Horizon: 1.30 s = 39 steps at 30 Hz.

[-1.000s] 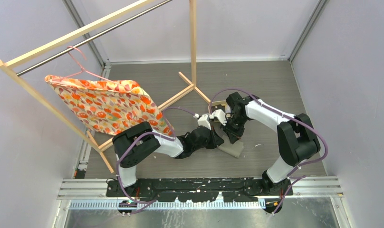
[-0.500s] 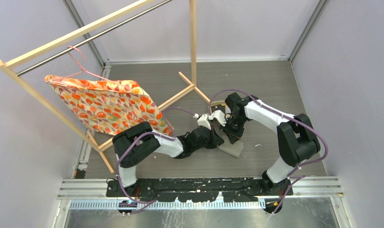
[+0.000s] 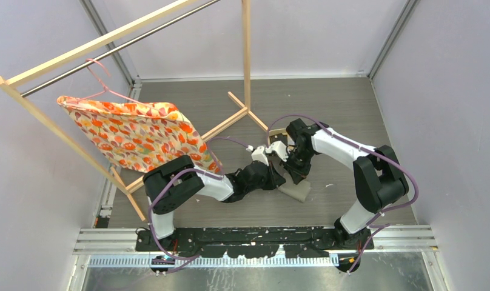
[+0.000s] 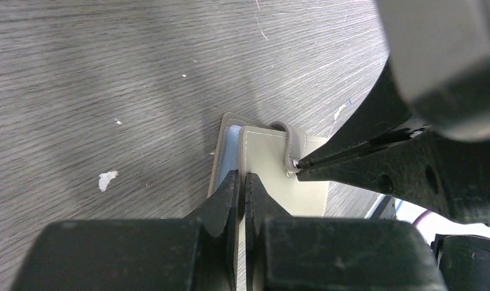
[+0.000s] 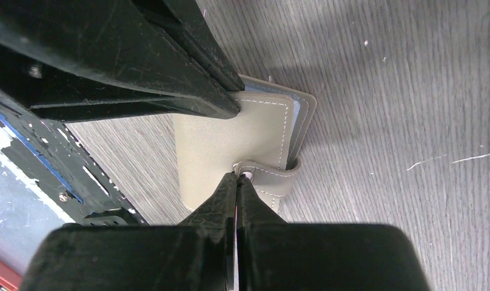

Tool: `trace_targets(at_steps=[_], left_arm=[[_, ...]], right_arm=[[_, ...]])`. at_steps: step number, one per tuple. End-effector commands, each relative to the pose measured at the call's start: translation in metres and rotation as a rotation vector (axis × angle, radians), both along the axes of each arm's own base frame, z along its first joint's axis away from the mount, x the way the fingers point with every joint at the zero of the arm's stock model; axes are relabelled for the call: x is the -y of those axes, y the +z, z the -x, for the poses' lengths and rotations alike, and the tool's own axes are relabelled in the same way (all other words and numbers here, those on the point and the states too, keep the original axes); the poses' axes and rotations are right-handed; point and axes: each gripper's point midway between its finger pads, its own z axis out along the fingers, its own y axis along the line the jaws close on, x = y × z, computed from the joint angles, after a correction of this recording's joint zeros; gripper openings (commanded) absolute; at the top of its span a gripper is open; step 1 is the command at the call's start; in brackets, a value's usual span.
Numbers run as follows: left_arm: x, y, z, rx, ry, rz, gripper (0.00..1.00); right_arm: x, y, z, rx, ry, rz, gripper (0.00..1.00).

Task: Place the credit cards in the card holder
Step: Close the card holder at the center of the board.

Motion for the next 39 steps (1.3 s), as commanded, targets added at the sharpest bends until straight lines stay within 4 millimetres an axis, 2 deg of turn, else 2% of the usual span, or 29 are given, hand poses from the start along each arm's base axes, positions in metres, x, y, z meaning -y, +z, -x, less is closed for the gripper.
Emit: trace_targets(at_steps=[1, 10, 20, 23, 29, 39], left_arm=[[-0.004, 0.006, -0.003, 0.048, 0.008, -0.01, 0.0], [-0.008, 0.02, -0.004, 0.079, 0.019, 0.033, 0.02], [-0.007, 0.034, 0.002, 0.113, -0.029, 0.051, 0.29], [-0.004, 0.038, 0.004, 0.127, -0.055, 0.061, 0.32], [-0.003, 0.044, 0.012, 0.165, -0.124, 0.054, 0.35], [-0.017, 0.038, 0.034, 0.191, -0.188, -0.098, 0.39]], right_arm=[[-0.012, -0.009, 0.035, -0.138, -0.016, -0.02, 0.01], [-0.01, -0.018, 0.038, -0.134, -0.018, 0.024, 0.01], [-0.007, -0.023, 0.036, -0.112, -0.027, 0.057, 0.01], [-0.008, -0.021, 0.034, -0.108, -0.034, 0.049, 0.01], [-0.013, -0.01, 0.03, -0.103, -0.056, -0.007, 0.01], [-0.015, -0.005, 0.025, -0.092, -0.074, -0.035, 0.01]])
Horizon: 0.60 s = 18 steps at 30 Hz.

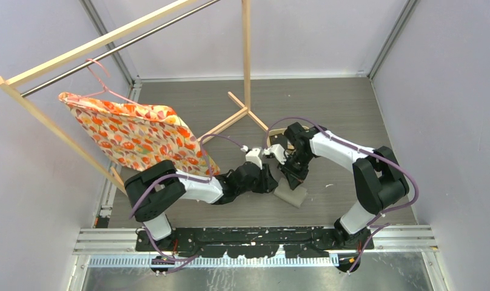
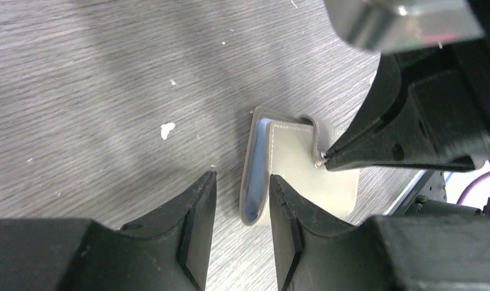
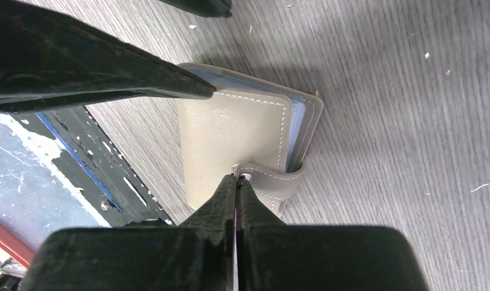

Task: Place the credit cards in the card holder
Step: Close the card holder at the center of the board.

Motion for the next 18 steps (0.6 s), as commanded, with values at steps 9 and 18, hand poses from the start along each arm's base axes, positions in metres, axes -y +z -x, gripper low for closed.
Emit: trace_targets(at_steps=[9, 18], left_arm=[[0.025, 0.033, 0.045, 0.182, -0.159, -0.09, 0.41], [0.024, 0.061, 0.069, 0.304, -0.122, -0.146, 0.44]], right_arm=[[0.002, -0.006, 0.002, -0.006, -0.021, 0.015, 0.01], [0.001, -0.005, 0.001, -0.002, -0.02, 0.008, 0.01]])
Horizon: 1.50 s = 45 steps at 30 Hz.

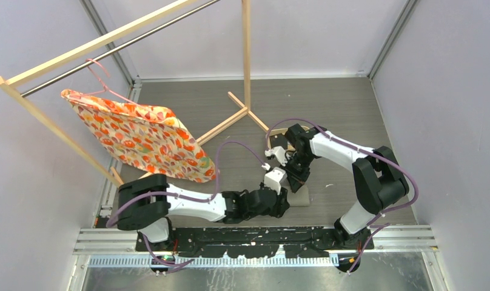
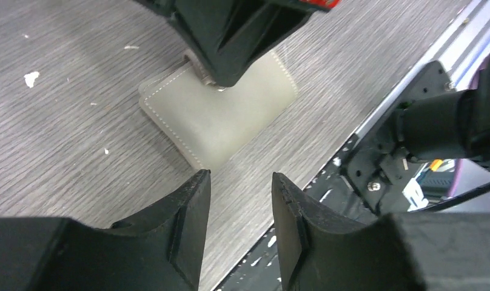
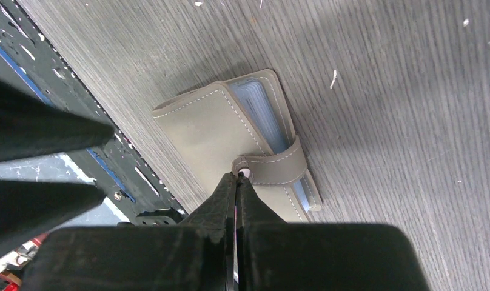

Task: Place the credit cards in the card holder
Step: Close the card holder at the center of the board.

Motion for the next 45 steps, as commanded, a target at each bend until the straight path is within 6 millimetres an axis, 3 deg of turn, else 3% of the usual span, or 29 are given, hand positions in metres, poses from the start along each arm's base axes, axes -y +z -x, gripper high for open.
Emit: trace_targets(at_steps=[1, 7, 11, 16, 19, 27, 37, 45], left_arm=[[-0.001, 0.039, -0.011, 0.117, 0.071, 0.035, 0.44], [-0.013, 0.05, -0.002, 0.103, 0.071, 0.123, 0.45], [-0.016, 0.042, 0.011, 0.039, 0.14, 0.192, 0.45], [0.002, 0.035, 0.035, -0.053, 0.213, 0.284, 0.44], [0.011, 0.027, 0.039, -0.097, 0.275, 0.32, 0.39], [0.028, -0.003, 0.032, -0.197, 0.421, 0.353, 0.22], [0.021, -0.034, 0.017, -0.372, 0.63, 0.384, 0.3], [0.016, -0.032, -0.018, -0.38, 0.67, 0.417, 0.3]], right_arm=[[-0.005, -0.004, -0.009, 0.049, 0.009, -0.013, 0.01], [-0.006, 0.0, -0.009, 0.057, 0.023, -0.028, 0.01], [-0.007, 0.003, -0.008, 0.061, 0.04, -0.042, 0.01], [-0.006, 0.003, -0.007, 0.061, 0.046, -0.044, 0.01], [-0.006, 0.001, -0.008, 0.058, 0.05, -0.039, 0.01], [-0.006, 0.004, -0.009, 0.07, 0.053, -0.044, 0.01], [-0.006, 0.006, -0.008, 0.079, 0.058, -0.05, 0.01], [-0.007, 0.007, -0.01, 0.088, 0.052, -0.056, 0.01]])
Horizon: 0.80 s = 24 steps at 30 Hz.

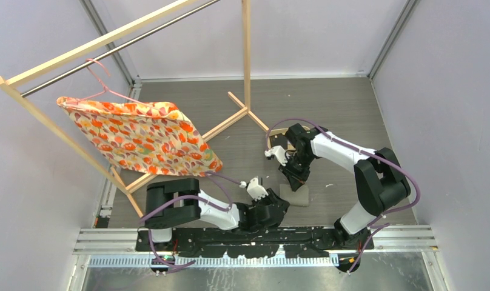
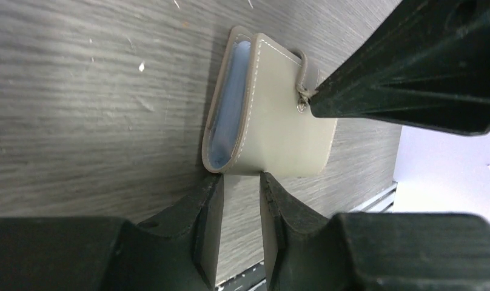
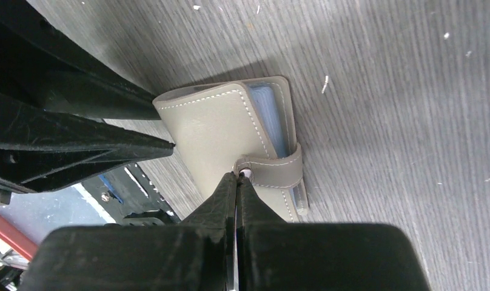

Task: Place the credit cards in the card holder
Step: Close the card holder at the center of the board.

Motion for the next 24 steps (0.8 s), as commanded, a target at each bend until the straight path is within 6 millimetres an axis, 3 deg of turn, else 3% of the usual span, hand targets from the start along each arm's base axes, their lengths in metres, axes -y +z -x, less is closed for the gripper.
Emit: trace_targets(at_steps=[1, 7, 24], left_arm=[[-0.001, 0.006, -0.023, 0.006, 0.052, 0.029, 0.3], [-0.004, -0.003, -0.034, -0.022, 0.064, 0.042, 0.3], [-0.007, 0.0, -0.053, -0.001, 0.086, -0.007, 0.31]], right_arm=[[-0.006, 0.006, -0.008, 0.057, 0.013, -0.04, 0.01], [-0.004, 0.007, -0.011, 0.065, 0.004, -0.041, 0.01], [0.009, 0.004, -0.016, 0.101, -0.001, -0.001, 0.01]])
